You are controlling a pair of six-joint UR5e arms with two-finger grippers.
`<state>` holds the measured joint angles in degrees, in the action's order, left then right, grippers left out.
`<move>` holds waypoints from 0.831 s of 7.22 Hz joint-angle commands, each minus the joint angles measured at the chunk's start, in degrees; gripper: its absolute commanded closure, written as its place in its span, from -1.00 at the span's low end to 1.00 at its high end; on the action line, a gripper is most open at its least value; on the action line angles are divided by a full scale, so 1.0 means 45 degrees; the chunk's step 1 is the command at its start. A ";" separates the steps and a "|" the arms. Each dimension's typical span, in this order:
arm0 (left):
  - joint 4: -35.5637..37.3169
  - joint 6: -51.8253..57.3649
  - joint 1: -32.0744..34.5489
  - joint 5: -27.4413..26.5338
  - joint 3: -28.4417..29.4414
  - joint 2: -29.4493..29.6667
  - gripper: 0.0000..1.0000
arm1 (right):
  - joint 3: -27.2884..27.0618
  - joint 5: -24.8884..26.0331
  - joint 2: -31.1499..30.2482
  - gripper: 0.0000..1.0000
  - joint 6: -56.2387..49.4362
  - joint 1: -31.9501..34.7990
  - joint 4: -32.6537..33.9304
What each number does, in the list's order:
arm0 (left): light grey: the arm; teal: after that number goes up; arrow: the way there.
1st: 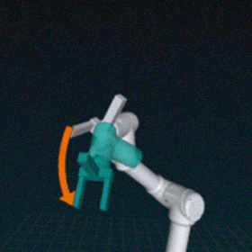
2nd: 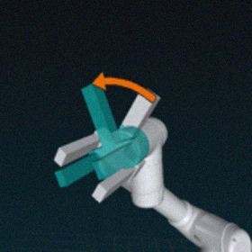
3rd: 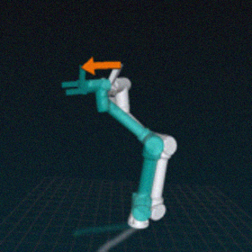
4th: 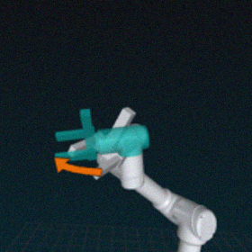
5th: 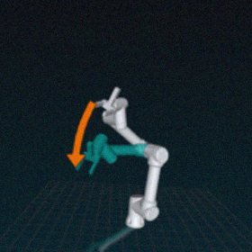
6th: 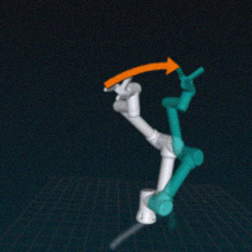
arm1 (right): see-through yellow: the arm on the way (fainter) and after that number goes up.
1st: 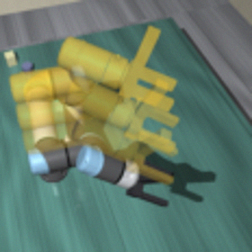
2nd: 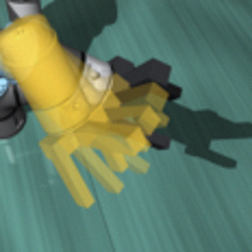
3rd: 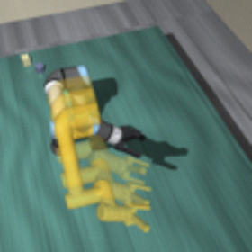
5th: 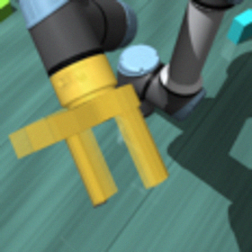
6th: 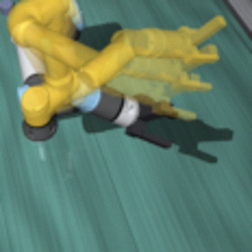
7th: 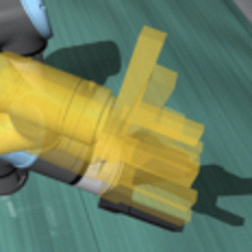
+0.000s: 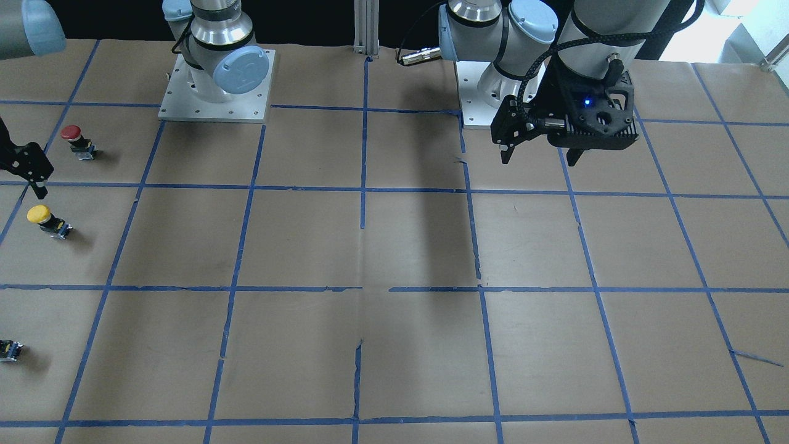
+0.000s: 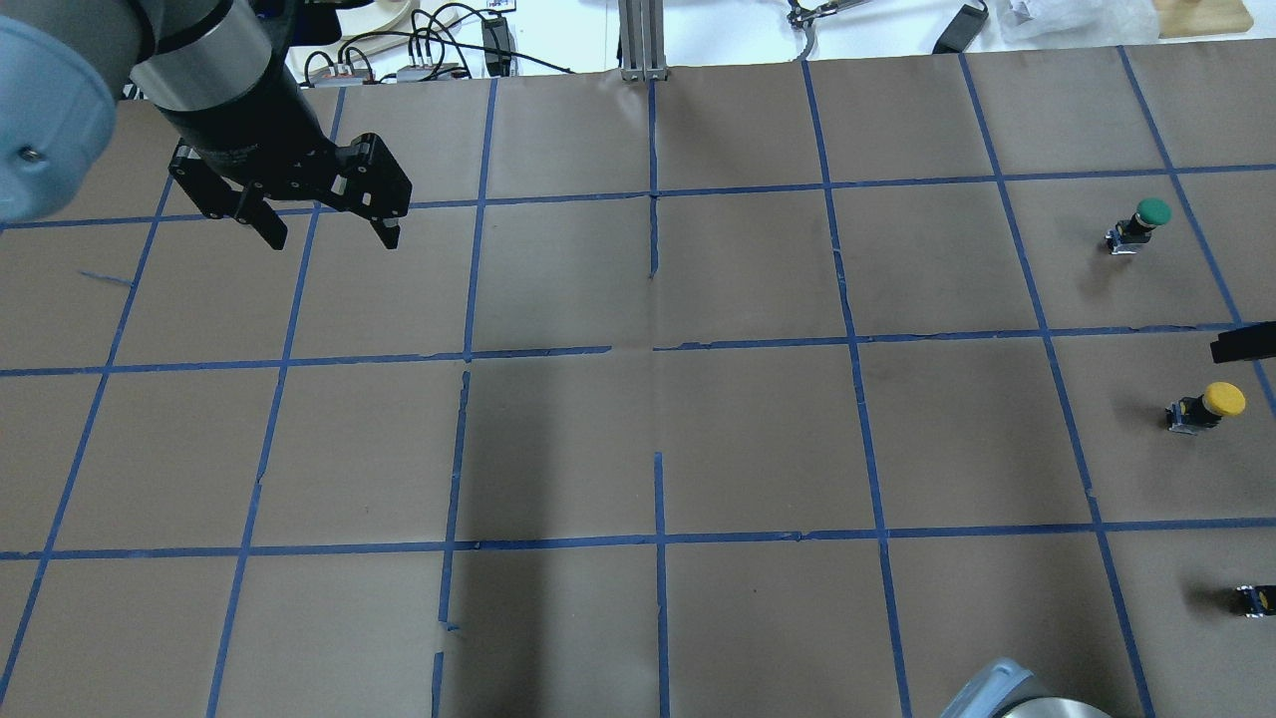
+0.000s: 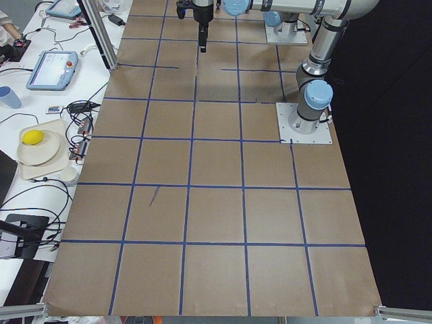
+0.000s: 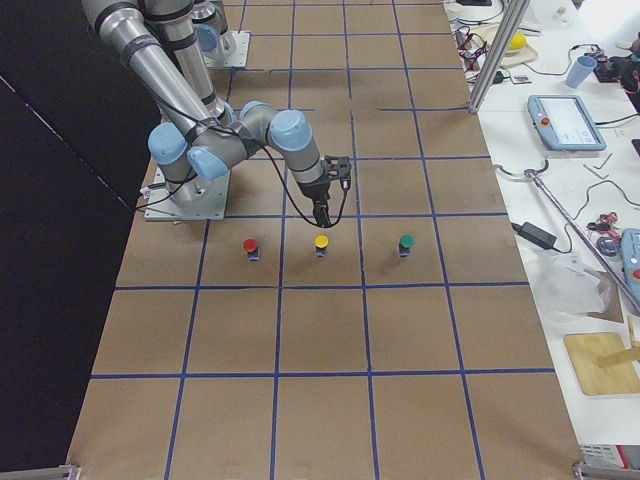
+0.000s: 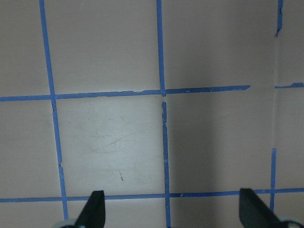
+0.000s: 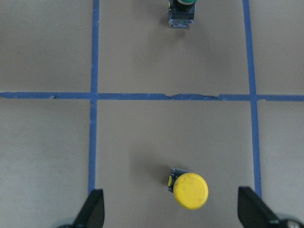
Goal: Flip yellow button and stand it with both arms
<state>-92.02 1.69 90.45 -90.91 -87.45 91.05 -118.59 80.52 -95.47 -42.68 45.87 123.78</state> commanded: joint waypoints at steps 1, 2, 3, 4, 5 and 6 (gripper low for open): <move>0.0000 -0.0004 -0.0003 -0.0012 -0.0002 -0.0019 -1.00 | 0.2902 0.1124 -0.0094 -1.00 0.2580 0.2041 -0.3839; 0.0000 -0.0004 -0.0022 -0.0012 -0.0021 -0.0019 -1.00 | 0.3921 0.1245 -0.0093 -1.00 0.4466 0.2922 -0.5536; 0.0000 -0.0004 -0.0022 0.0104 -0.0021 0.0000 -1.00 | 0.4685 0.1247 -0.0074 -1.00 0.5703 0.3994 -0.6481; 0.0000 -0.0004 -0.0022 0.0047 -0.0021 0.0000 -1.00 | 0.5292 0.1285 -0.0074 -1.00 0.7204 0.5262 -0.7419; 0.0000 0.0015 -0.0022 0.0008 0.0018 0.0019 -1.00 | 0.5955 0.1556 -0.0074 -1.00 0.8978 0.6435 -0.8530; 0.0000 -0.0004 -0.0022 0.0008 0.0057 0.0000 -1.00 | 0.6542 0.1617 -0.0054 -1.00 1.0350 0.7394 -0.9276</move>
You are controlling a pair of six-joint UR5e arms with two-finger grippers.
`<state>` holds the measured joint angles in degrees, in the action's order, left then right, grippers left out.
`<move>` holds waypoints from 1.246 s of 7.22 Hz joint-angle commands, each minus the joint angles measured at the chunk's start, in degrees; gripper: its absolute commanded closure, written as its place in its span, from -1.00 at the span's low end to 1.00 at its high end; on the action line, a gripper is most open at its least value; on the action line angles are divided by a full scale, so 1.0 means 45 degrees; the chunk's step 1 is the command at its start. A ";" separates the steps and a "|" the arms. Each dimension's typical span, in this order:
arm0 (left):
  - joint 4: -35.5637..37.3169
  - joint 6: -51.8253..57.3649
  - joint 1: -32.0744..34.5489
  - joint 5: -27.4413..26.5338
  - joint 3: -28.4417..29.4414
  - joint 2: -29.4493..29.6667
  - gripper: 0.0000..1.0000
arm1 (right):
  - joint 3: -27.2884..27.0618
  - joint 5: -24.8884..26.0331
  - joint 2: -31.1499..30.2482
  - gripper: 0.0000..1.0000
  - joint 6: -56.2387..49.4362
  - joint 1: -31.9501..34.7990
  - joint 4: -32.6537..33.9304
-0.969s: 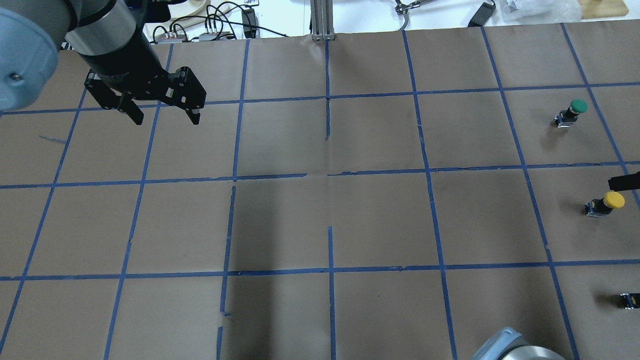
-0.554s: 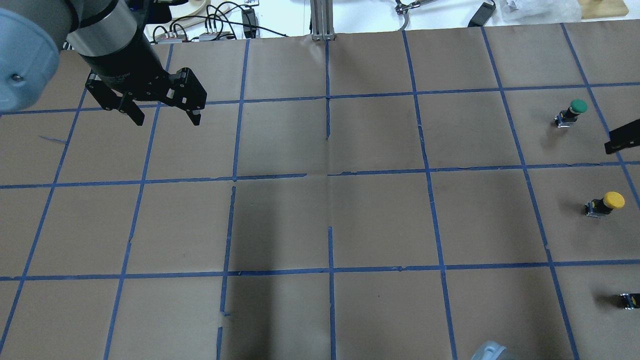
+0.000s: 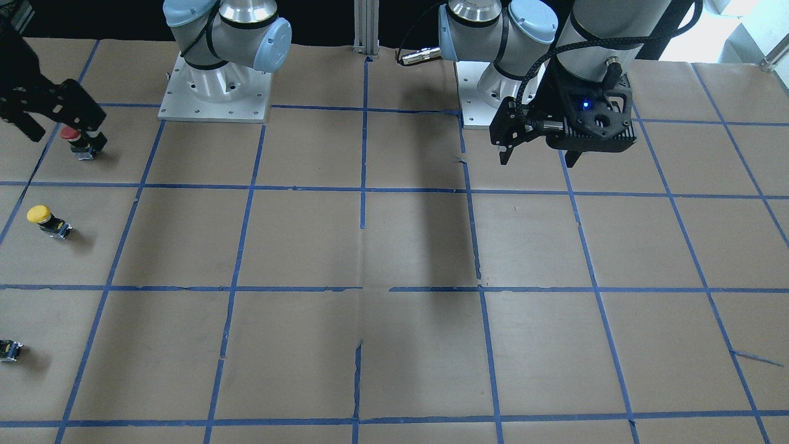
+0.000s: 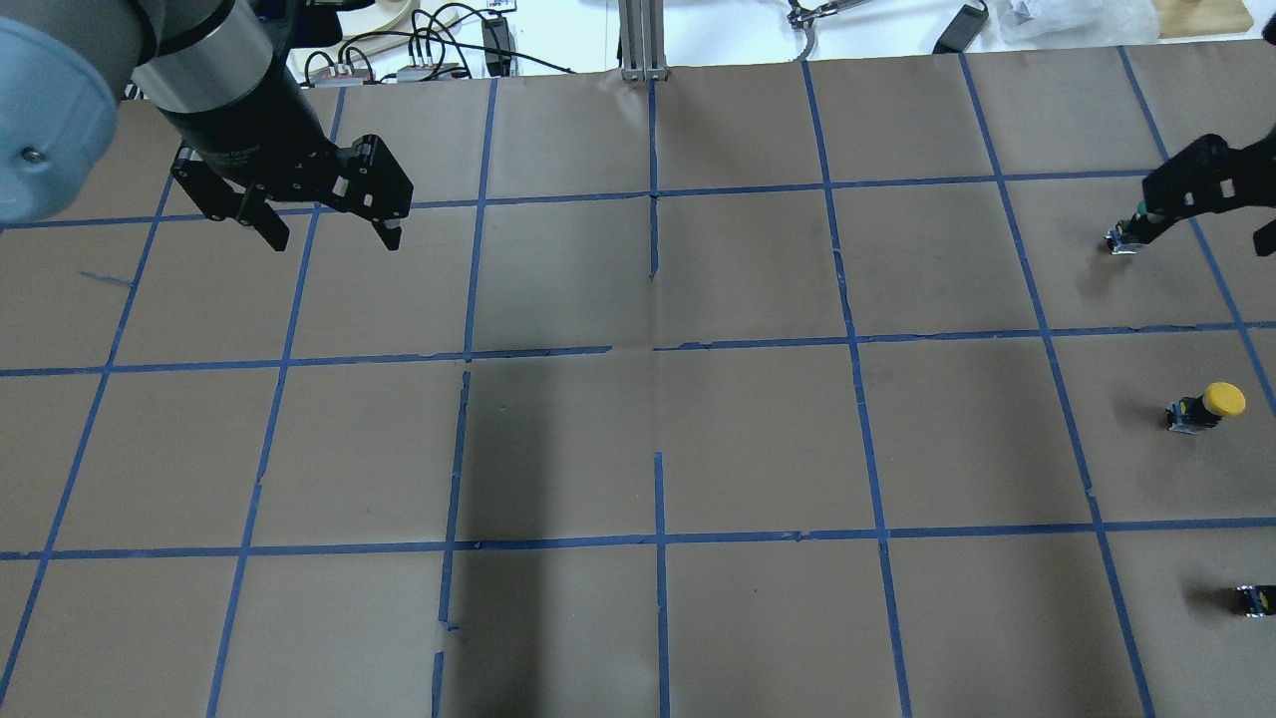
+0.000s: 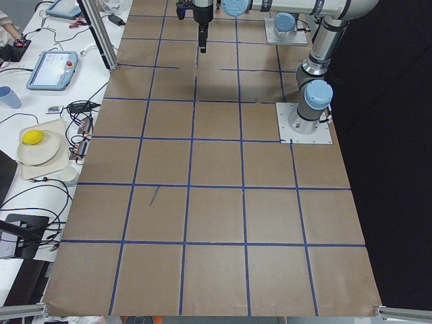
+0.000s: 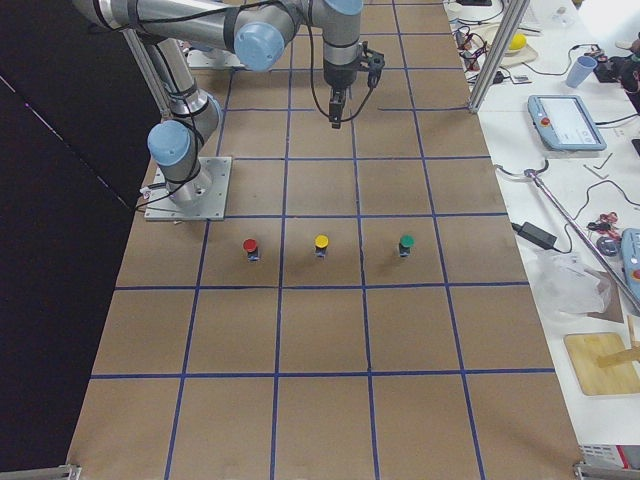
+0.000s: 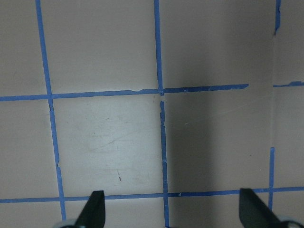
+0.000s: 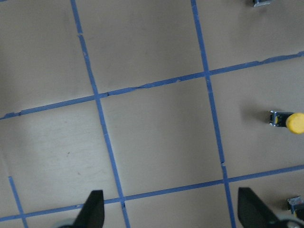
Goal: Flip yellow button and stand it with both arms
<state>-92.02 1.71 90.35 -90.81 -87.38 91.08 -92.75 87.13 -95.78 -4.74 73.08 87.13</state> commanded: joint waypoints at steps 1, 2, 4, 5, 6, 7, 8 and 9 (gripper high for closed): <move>0.0000 -0.0009 -0.0001 -0.0035 0.0024 0.0013 -1.00 | 0.1175 0.0149 0.0151 -1.00 0.2860 0.2265 -0.1140; 0.0000 -0.0009 -0.0001 -0.0055 0.0024 0.0013 -1.00 | 0.1256 0.0246 0.0326 -1.00 0.3140 0.3299 -0.1179; 0.0000 -0.0009 -0.0001 -0.0035 0.0062 0.0013 -1.00 | 0.0907 0.0520 0.0639 -1.00 0.3182 0.3740 -0.1180; 0.0000 -0.0009 -0.0001 -0.0035 0.0044 0.0013 -1.00 | 0.0731 0.0559 0.0621 -1.00 0.3182 0.3701 -0.1024; 0.0000 -0.0009 -0.0001 -0.0035 0.0024 0.0032 -1.00 | 0.0710 0.0559 0.0640 -1.00 0.3202 0.3585 -0.1042; 0.0000 -0.0009 0.0019 -0.0035 0.0043 0.0033 -1.00 | 0.0710 0.0559 0.0640 -1.00 0.3202 0.3448 -0.1062; 0.0000 -0.0009 0.0000 -0.0035 0.0024 0.0013 -1.00 | 0.0710 0.0579 0.0621 -1.00 0.3182 0.3118 -0.1139; 0.0000 -0.0009 -0.0001 -0.0035 0.0043 0.0032 -1.00 | 0.0710 0.0540 0.0602 -1.00 0.3182 0.2728 -0.1159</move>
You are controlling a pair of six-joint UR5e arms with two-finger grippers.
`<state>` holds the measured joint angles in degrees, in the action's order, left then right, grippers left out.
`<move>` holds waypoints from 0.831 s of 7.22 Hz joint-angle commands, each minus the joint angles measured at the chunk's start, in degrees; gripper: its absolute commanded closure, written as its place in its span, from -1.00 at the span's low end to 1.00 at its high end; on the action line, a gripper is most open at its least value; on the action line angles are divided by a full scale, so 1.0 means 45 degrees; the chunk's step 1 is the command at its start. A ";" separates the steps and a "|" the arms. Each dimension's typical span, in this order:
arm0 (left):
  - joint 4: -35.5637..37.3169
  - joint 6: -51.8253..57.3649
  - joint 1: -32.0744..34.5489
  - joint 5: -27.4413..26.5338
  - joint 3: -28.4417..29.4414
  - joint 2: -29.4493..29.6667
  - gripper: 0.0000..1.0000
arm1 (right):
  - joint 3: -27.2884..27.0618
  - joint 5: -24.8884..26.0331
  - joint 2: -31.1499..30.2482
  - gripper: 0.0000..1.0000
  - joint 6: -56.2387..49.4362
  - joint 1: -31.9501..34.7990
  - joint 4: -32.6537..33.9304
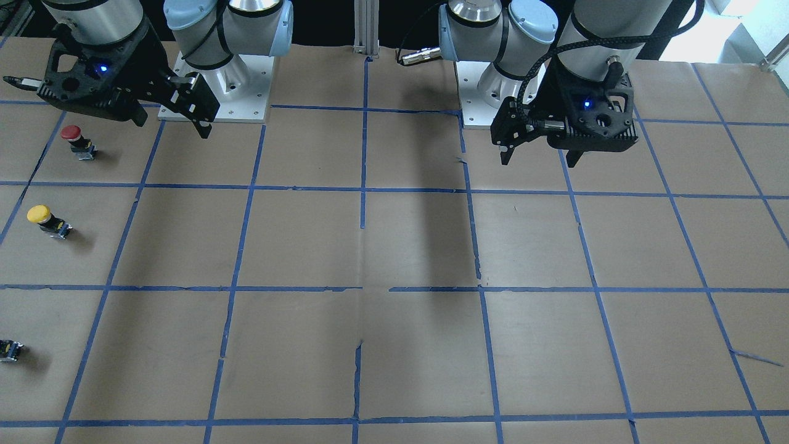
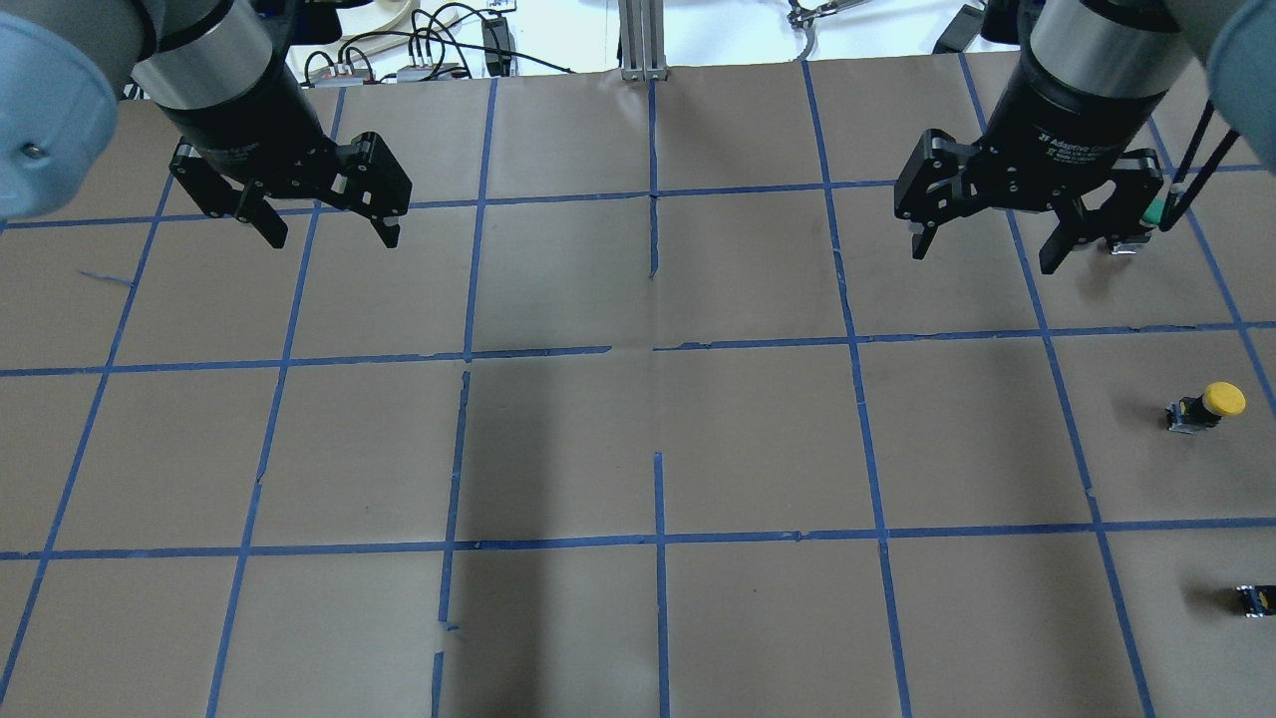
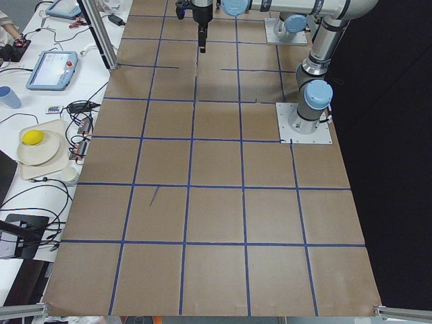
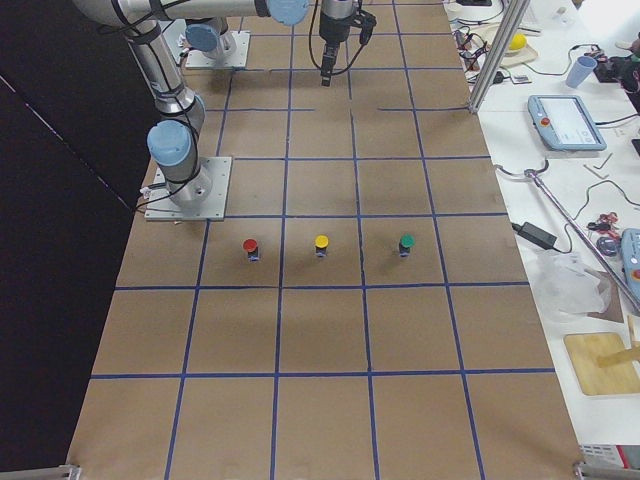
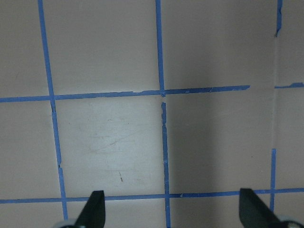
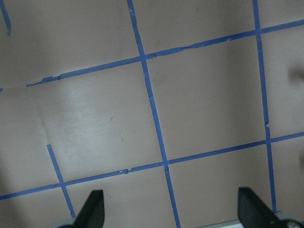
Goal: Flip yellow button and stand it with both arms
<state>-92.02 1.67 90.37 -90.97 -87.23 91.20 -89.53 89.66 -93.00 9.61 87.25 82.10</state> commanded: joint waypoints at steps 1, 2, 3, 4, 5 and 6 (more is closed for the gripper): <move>0.0000 0.0000 -0.0005 0.0000 0.0010 -0.0012 -1.00 | 0.0013 -0.0023 -0.0037 -1.00 -0.0006 -0.0444 -0.0081; 0.0000 0.0000 0.0014 0.0000 -0.0010 -0.0012 -1.00 | -0.0006 -0.0042 -0.0154 -1.00 0.0013 -0.0386 -0.0081; 0.0000 0.0000 0.0014 0.0000 0.0009 0.0007 -1.00 | -0.0026 -0.0062 -0.0193 -1.00 0.0033 -0.0366 -0.0158; 0.0000 0.0000 0.0034 0.0000 0.0010 -0.0012 -1.00 | -0.0026 -0.0178 -0.0329 -1.00 0.0033 -0.0366 -0.0430; -0.0019 0.0000 0.0034 0.0000 0.0029 -0.0031 -1.00 | -0.0026 -0.0140 -0.0330 -1.00 0.0033 -0.0269 -0.0432; -0.0020 0.0000 0.0034 -0.0019 0.0049 -0.0032 -1.00 | -0.0026 -0.0101 -0.0311 -1.00 0.0052 -0.0152 -0.0394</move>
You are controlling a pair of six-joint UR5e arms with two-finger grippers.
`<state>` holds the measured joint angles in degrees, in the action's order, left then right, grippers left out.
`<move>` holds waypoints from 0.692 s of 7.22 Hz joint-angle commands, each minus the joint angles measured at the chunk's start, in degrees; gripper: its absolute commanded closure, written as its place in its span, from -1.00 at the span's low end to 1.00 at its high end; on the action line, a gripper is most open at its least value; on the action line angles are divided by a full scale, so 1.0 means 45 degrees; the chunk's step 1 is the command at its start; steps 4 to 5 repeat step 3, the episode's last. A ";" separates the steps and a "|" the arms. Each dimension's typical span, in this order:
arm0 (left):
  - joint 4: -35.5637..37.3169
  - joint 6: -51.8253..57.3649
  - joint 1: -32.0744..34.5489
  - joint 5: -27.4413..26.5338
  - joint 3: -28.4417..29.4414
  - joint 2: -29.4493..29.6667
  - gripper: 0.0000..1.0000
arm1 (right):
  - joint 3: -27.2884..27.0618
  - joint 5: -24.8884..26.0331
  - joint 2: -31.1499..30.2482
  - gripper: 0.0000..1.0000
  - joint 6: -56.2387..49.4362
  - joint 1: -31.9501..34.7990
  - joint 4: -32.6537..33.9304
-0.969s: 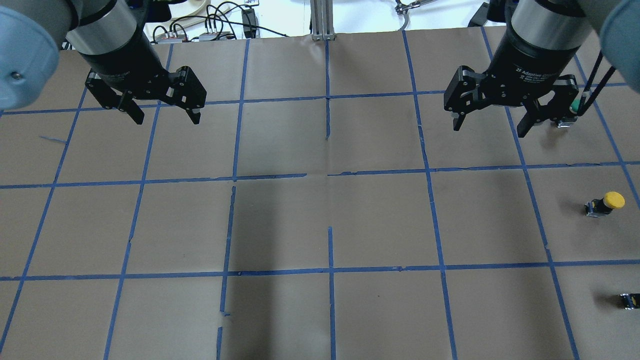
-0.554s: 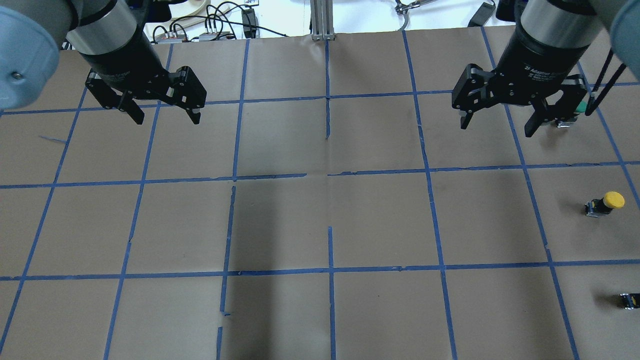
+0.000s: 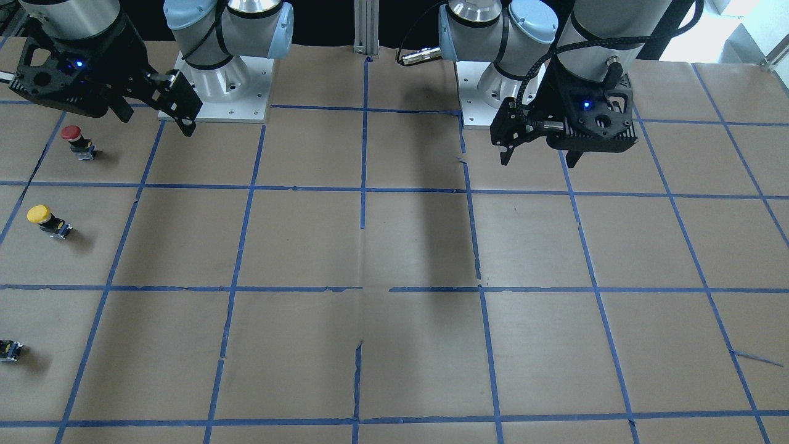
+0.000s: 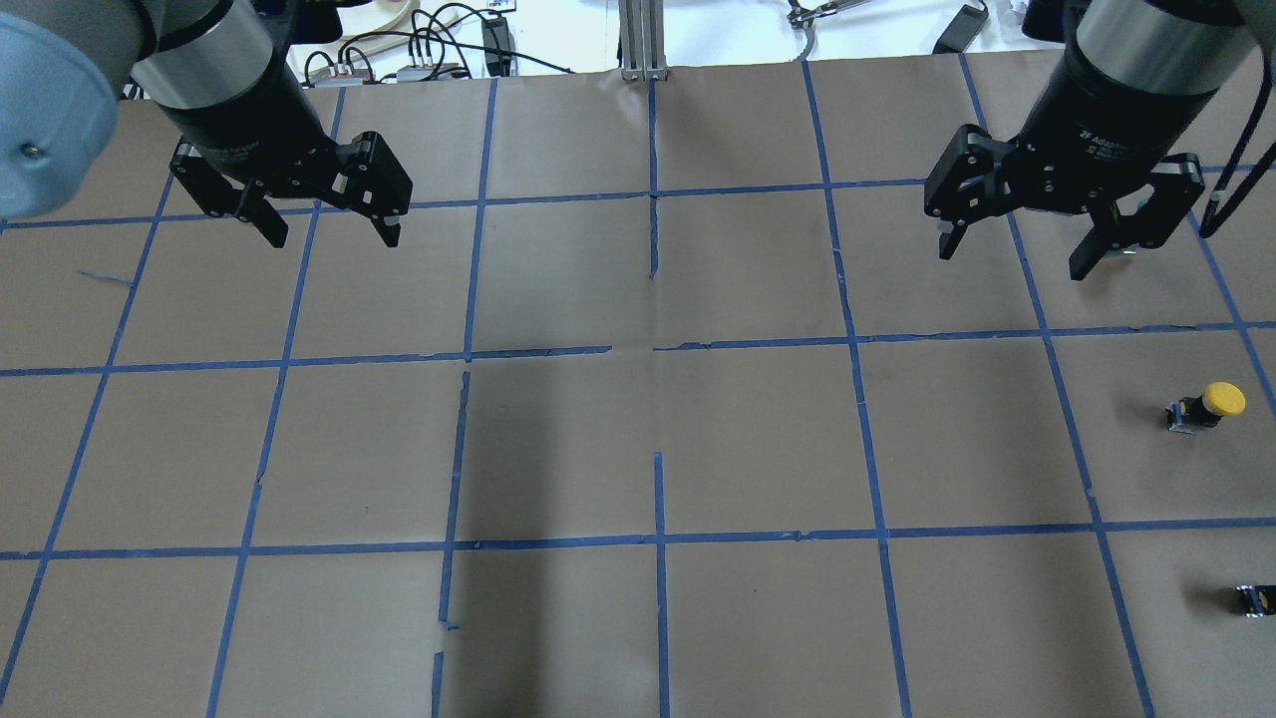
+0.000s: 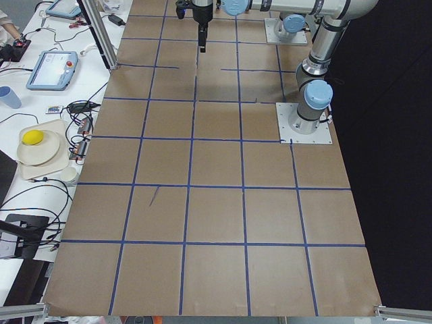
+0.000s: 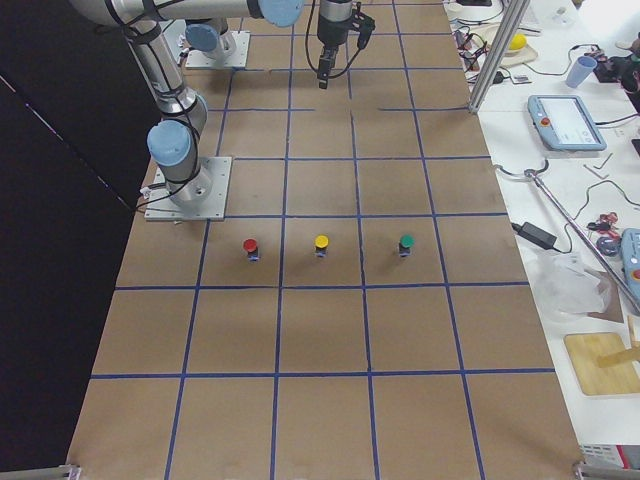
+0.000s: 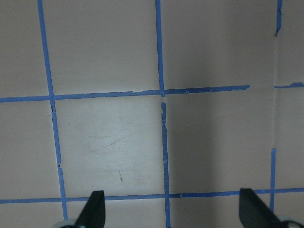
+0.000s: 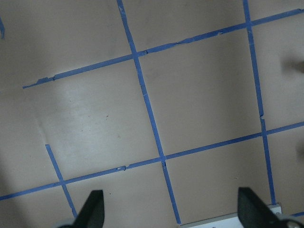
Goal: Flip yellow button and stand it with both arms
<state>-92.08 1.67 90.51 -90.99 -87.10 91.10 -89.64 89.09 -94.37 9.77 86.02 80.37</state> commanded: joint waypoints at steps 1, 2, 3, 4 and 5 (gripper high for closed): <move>-0.0123 0.0000 0.0043 0.0004 0.0001 -0.0106 -1.00 | -0.0001 0.0027 -0.0005 -1.00 -0.0004 0.0143 -0.0009; -0.0144 0.0000 0.0043 0.0023 -0.0038 -0.0320 -1.00 | 0.0018 0.0027 0.0014 -1.00 -0.0004 0.0143 0.0011; -0.0144 0.0019 0.0043 0.0082 0.0039 -0.0438 -1.00 | -0.0001 0.0027 0.0015 -1.00 -0.0004 0.0143 0.0011; -0.0144 0.0019 0.0043 0.0082 0.0039 -0.0438 -1.00 | -0.0001 0.0027 0.0015 -1.00 -0.0004 0.0143 0.0011; -0.0144 0.0019 0.0043 0.0082 0.0039 -0.0438 -1.00 | -0.0001 0.0027 0.0015 -1.00 -0.0004 0.0143 0.0011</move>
